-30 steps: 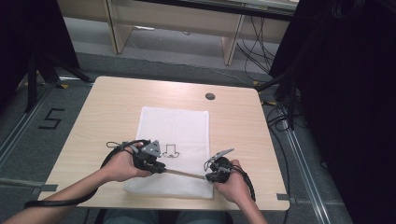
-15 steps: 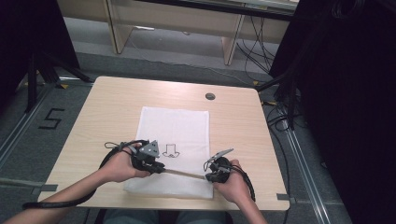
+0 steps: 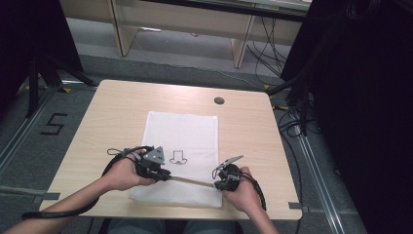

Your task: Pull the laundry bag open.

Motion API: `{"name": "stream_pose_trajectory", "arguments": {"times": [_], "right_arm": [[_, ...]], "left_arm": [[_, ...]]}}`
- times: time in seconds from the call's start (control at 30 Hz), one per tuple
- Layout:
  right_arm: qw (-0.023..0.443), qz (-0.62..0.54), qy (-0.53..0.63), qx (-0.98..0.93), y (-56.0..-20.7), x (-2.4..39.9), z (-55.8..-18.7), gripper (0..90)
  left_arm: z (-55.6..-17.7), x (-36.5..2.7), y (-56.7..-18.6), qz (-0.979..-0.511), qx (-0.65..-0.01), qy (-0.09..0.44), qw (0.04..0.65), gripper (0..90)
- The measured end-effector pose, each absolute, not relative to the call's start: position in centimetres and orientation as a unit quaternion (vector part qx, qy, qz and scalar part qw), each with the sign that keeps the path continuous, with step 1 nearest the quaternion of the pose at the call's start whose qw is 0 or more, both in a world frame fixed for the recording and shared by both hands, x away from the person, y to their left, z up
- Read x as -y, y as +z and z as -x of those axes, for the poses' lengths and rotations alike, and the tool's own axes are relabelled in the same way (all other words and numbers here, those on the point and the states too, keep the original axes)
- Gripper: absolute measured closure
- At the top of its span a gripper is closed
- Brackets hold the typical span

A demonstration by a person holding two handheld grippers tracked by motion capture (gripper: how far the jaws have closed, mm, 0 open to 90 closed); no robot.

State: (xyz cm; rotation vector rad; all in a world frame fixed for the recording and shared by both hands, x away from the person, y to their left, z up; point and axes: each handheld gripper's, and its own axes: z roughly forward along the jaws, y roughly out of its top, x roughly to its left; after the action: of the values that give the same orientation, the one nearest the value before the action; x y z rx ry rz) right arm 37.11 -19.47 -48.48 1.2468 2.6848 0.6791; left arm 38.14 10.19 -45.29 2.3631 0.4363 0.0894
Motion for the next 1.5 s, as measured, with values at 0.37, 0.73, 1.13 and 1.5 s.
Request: {"name": "stream_pose_trajectory", "arguments": {"times": [0.37, 0.73, 1.13, 1.5], "right_arm": [[0.049, -0.413, 0.224, -0.881, -48.50, 19.50, -37.12, 90.0], [0.049, -0.413, 0.225, -0.881, -48.50, 19.51, -37.11, 90.0], [0.050, -0.411, 0.224, -0.883, -48.49, 19.53, -37.15, 90.0], [0.049, -0.412, 0.224, -0.882, -48.48, 19.50, -37.16, 90.0]], "left_arm": [[-38.17, -10.43, -45.25, -0.917, -0.169, 0.037, 0.359, 81.8], [-38.25, -10.45, -45.17, -0.918, -0.165, 0.034, 0.358, 81.9], [-38.30, -10.75, -45.16, -0.915, -0.172, 0.038, 0.364, 81.9], [-38.30, -11.10, -45.18, -0.918, -0.169, 0.041, 0.357, 81.9]]}}
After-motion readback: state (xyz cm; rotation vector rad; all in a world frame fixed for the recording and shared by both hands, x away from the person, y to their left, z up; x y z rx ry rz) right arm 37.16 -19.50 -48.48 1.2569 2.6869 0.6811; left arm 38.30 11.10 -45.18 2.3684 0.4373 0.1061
